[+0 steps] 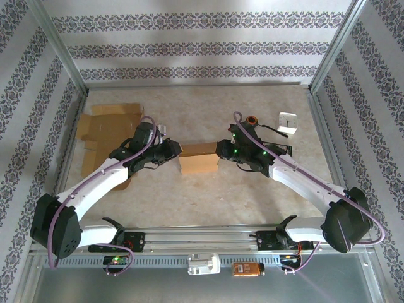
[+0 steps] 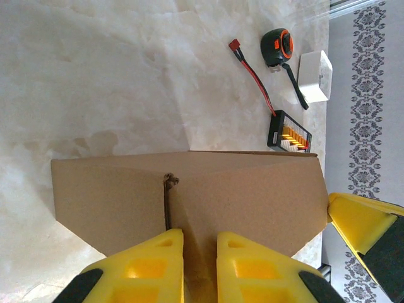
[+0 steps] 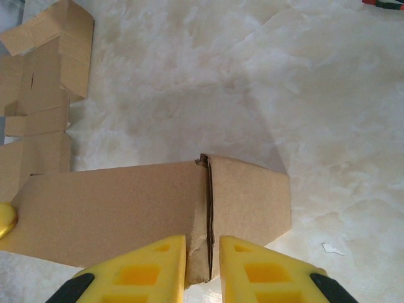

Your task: Fold the paper box

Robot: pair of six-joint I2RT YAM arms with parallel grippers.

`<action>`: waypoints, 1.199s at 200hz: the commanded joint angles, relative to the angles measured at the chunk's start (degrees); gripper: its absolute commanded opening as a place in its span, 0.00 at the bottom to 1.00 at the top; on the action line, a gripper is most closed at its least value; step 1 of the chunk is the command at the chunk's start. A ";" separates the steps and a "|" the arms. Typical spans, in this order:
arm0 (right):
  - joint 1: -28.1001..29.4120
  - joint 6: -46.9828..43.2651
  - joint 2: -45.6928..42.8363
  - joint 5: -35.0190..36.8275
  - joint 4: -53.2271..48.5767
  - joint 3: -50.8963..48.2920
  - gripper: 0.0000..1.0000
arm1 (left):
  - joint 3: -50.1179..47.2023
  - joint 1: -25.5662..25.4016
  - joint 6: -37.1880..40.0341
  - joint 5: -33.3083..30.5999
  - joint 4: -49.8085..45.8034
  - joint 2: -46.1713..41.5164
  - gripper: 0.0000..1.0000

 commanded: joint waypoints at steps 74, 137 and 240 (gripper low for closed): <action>0.30 -4.57 1.78 2.36 -9.92 9.38 0.27 | 3.64 0.20 2.32 -1.16 -10.74 3.79 0.18; 2.37 -4.02 4.77 2.70 -8.51 2.79 0.23 | 3.41 -1.31 4.57 -2.23 -14.73 5.35 0.08; 2.59 -6.68 3.34 5.54 -11.63 7.59 0.24 | 8.02 -5.96 5.17 -14.69 -17.73 2.77 0.38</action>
